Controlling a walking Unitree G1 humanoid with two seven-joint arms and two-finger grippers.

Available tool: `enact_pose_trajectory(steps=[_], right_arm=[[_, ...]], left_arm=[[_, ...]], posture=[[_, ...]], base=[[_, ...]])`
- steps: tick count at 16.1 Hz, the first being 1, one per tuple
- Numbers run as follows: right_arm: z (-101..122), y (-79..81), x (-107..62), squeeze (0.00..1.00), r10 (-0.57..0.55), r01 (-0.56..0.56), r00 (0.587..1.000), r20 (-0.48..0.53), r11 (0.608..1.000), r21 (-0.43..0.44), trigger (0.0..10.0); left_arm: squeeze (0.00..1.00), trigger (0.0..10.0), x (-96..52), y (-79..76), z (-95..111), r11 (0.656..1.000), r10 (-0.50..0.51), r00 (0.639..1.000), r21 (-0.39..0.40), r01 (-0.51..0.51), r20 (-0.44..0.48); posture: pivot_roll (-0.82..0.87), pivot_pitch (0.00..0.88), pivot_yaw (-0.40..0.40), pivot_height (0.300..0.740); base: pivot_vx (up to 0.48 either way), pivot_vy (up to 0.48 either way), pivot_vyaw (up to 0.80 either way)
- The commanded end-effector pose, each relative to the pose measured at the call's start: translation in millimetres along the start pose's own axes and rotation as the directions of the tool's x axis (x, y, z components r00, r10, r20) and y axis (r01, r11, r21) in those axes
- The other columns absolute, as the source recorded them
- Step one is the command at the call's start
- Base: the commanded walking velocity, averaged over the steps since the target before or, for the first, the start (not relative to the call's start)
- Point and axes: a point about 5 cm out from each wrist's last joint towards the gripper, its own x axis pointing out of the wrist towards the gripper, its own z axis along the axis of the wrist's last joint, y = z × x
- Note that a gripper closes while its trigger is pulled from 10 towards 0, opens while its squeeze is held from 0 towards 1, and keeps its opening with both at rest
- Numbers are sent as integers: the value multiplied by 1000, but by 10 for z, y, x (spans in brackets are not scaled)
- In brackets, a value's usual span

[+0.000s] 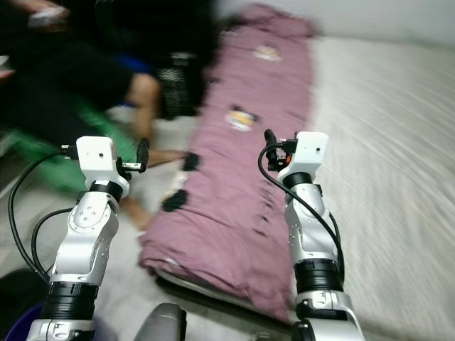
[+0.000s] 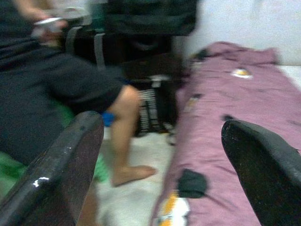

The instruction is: Clean up the room

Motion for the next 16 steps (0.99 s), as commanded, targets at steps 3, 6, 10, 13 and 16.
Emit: enact_pose_trajectory(steps=[3,6,10,13,16], right_arm=[[-17,4,-10,0,3,-3,1000,-7,1000,2,10000],[-17,4,-10,0,3,-3,1000,-7,1000,2,10000],[-17,4,-10,0,3,-3,1000,-7,1000,2,10000],[-17,4,-10,0,3,-3,1000,-7,1000,2,10000],[-109,-191,-92,0,-103,99,994,-34,988,-118,10000]], left_arm=[[0,10000,-1,23,-24,1000,2,1000,11,-2,-12],[0,10000,-1,23,-24,1000,2,1000,11,-2,-12],[0,10000,-1,23,-24,1000,2,1000,11,-2,-12],[0,10000,-1,23,-24,1000,2,1000,11,-2,-12],[0,10000,-3,-9,-71,1000,-26,999,-3,26,-33]], posture=[[0,0,55,740],[0,0,55,740],[0,0,55,740],[0,0,55,740],[3,0,49,740]], base=[[0,0,0],[0,0,0],[0,0,0],[0,0,0],[0,0,0]])
